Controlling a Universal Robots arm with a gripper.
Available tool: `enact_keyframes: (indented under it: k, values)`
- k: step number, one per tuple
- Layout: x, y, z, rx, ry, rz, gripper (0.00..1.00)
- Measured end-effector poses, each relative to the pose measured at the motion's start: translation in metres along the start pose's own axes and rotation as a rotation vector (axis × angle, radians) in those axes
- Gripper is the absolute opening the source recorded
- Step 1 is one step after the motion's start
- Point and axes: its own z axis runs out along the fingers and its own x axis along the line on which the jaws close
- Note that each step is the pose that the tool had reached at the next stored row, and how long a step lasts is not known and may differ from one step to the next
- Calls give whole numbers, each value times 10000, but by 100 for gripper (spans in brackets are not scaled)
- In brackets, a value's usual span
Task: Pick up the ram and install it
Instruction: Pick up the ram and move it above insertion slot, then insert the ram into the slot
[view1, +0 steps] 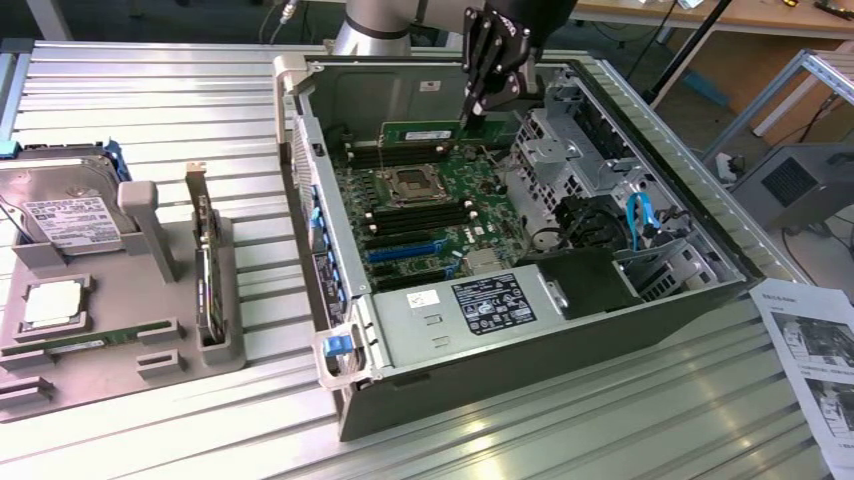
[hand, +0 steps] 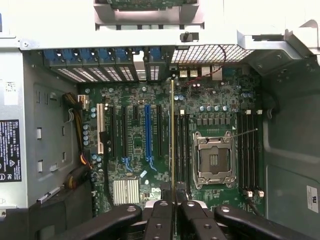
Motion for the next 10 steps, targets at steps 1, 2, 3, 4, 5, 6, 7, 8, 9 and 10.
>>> enact_keyframes:
  k: [1,2,3,4,5,6,7,8,9,10]
  values:
    - [-6,0,2,0,-4,0,13]
    - [-12,0,3,-1,-8,-1,13]
    - [-18,0,5,-1,-14,-1,13]
    - [-23,0,6,-1,-18,-1,13]
    - [-29,0,8,-1,-25,-1,13]
    - [-32,0,9,-1,-27,-2,13]
    - [-32,1,9,-1,-28,-2,13]
    - [-32,1,9,-1,-27,-1,13]
    - [-32,1,9,-1,-28,-1,13]
    - [-32,1,9,-1,-27,-1,13]
